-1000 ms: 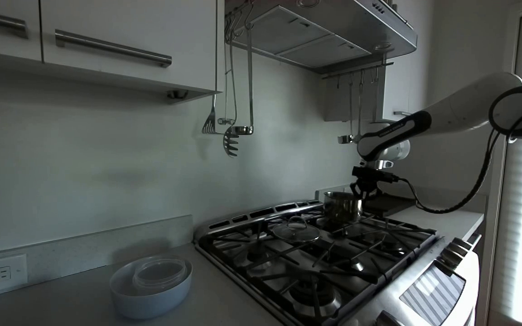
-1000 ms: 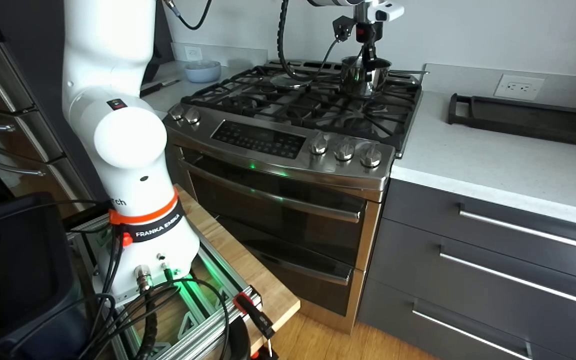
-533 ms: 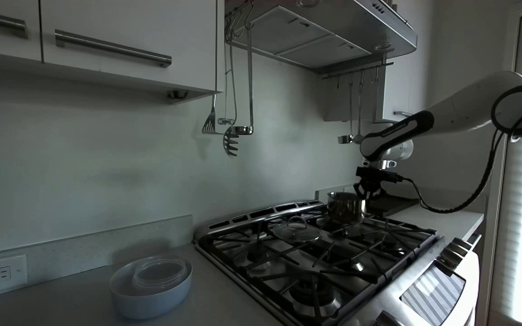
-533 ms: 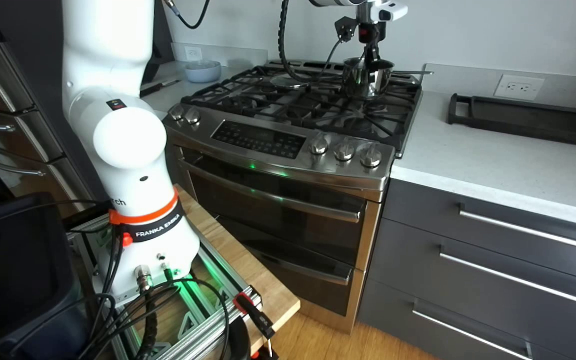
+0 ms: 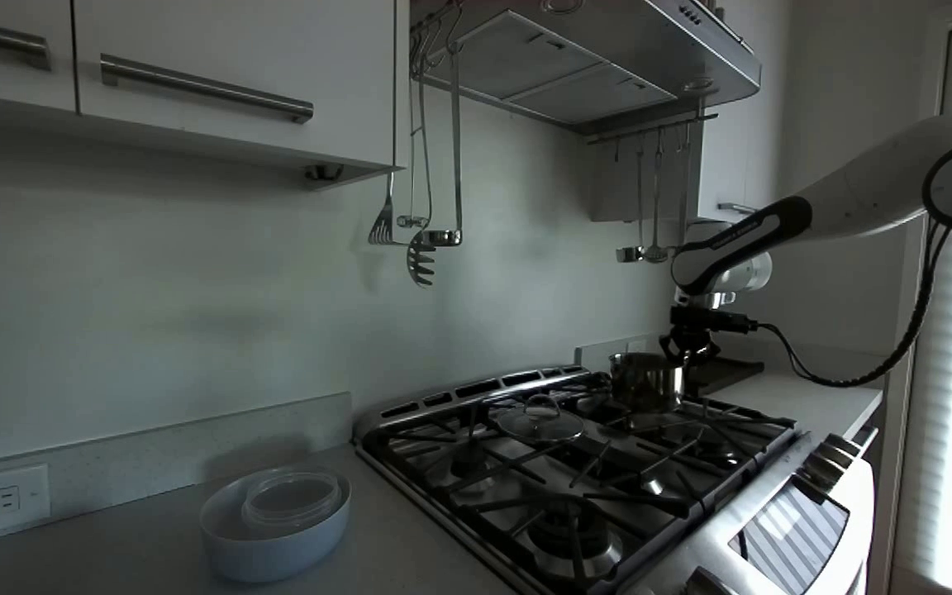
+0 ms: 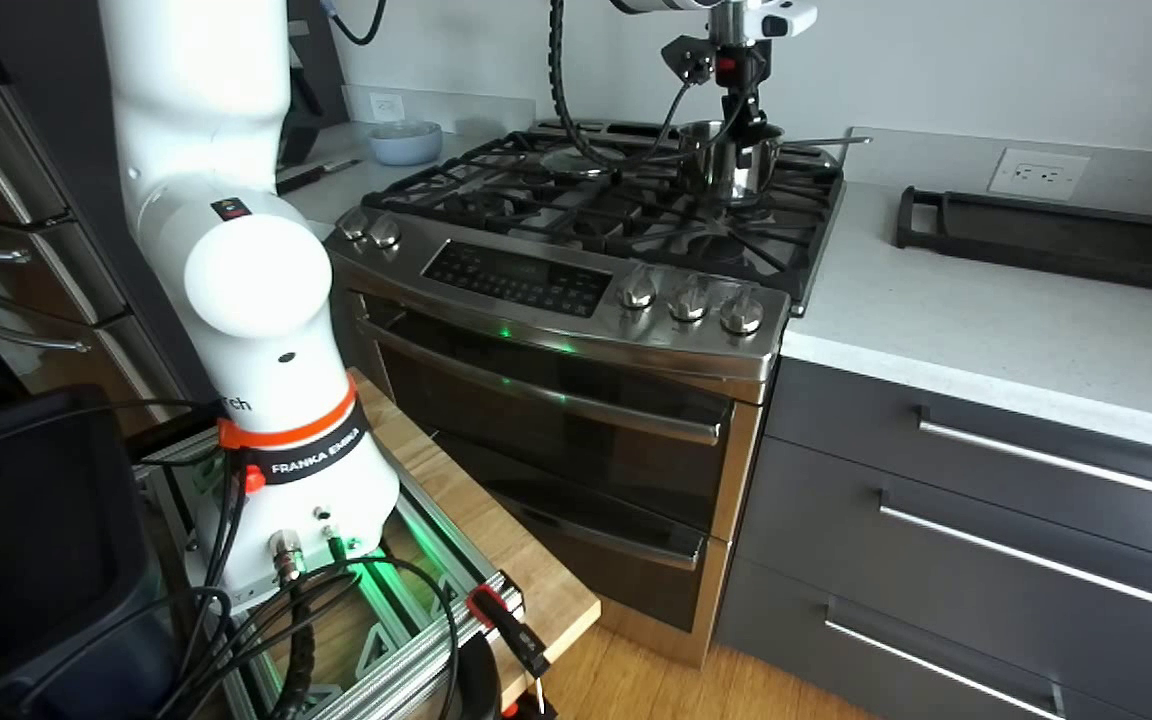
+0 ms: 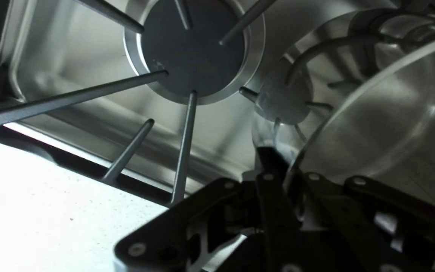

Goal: Remove the lid from the silver pot, put it on the stove and then move the pot to the bottom right side of the stove

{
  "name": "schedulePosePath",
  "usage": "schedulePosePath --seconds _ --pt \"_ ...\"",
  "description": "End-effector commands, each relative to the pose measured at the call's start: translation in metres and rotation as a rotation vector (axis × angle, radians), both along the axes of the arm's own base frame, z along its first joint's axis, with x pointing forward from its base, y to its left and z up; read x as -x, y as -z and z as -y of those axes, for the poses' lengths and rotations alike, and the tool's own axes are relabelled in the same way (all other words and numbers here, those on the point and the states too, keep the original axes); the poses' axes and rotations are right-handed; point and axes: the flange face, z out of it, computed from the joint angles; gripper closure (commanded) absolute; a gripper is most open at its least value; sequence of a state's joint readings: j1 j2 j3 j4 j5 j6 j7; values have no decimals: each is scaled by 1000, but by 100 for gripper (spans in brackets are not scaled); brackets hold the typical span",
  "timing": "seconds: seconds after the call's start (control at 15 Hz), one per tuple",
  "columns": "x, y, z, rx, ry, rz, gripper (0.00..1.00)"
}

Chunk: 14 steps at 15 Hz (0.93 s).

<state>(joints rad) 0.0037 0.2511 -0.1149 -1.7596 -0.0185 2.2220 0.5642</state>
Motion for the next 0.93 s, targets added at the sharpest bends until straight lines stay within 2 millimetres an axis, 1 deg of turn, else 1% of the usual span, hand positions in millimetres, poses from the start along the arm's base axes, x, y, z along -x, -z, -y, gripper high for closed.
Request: schedulePosePath --seconds 0.0,0.2,0.33,0.6,0.87 --pt "31 -15 6 23 -59 47 99" --pt "49 -14 9 37 -109 54 99" --pt "62 -13 15 35 -118 62 99" --pt "85 -12 32 27 -69 64 99" --pt "103 -10 44 20 -42 55 99"
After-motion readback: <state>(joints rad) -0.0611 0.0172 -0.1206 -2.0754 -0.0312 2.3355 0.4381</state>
